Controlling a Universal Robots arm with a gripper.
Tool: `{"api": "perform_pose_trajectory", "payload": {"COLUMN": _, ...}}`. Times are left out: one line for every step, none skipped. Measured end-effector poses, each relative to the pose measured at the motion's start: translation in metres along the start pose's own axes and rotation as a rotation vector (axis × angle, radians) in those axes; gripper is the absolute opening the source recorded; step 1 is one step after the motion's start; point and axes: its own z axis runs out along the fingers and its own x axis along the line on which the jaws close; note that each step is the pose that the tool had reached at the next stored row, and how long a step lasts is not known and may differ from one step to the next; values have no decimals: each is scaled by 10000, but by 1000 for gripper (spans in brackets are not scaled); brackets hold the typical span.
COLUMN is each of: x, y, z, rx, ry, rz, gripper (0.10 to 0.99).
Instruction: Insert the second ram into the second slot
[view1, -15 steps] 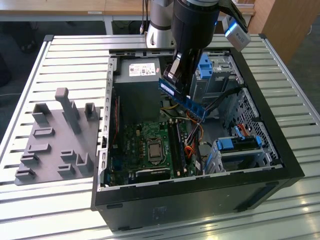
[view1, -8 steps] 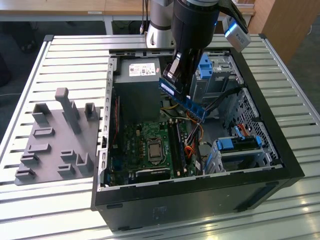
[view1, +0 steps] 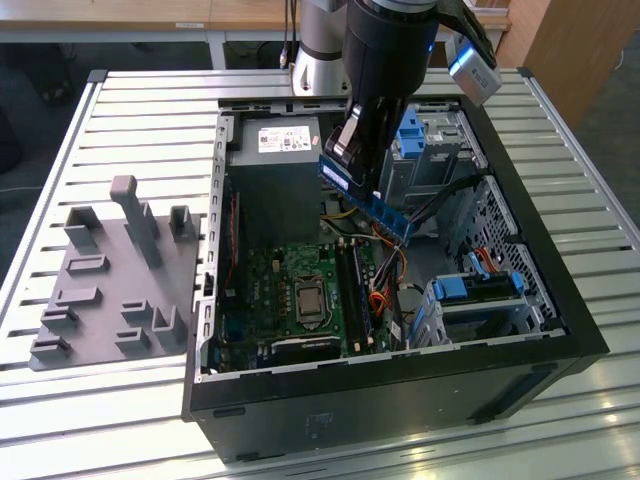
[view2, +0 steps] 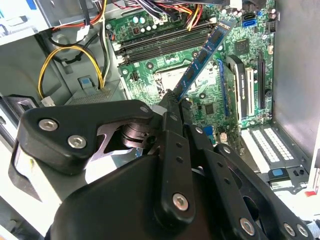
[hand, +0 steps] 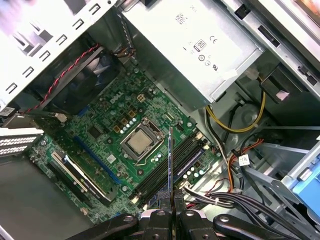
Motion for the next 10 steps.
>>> {"api": "perform_pose_trajectory", "payload": {"x": 0, "y": 0, "z": 0, "rx": 0, "ry": -1, "rz": 29, "gripper": 137}}
{"api": "perform_pose_trajectory", "payload": {"x": 0, "y": 0, "z": 0, "rx": 1, "ry": -2, "rz": 56, "gripper": 137}}
{"api": "perform_pose_trajectory", "payload": {"x": 0, "y": 0, "z": 0, "rx": 1, "ry": -3, "rz": 84, "gripper": 137}}
{"api": "perform_pose_trajectory", "payload": {"x": 0, "y": 0, "z": 0, "rx": 1, "ry": -4, "rz": 112, "gripper": 137}}
{"api": "perform_pose_trajectory", "payload": {"x": 0, "y": 0, "z": 0, "rx": 2, "ry": -6, "rz": 138, "gripper": 137}}
{"api": "perform_pose_trajectory", "payload": {"x": 0, "y": 0, "z": 0, "rx": 2, "ry": -6, "rz": 166, "gripper": 137}}
{"api": "perform_pose_trajectory", "payload": {"x": 0, "y": 0, "z": 0, "rx": 2, "ry": -7, "rz": 193, "gripper": 137}}
{"api": "perform_pose_trajectory", "payload": {"x": 0, "y": 0, "z": 0, "rx": 3, "ry": -8, "rz": 220, "gripper": 137}}
{"api": "perform_pose_trajectory", "payload": {"x": 0, "y": 0, "z": 0, "rx": 3, "ry": -9, "rz": 249, "gripper": 137}}
{"api": "perform_pose_trajectory", "payload": {"x": 0, "y": 0, "z": 0, "rx": 3, "ry": -10, "rz": 275, "gripper": 137}}
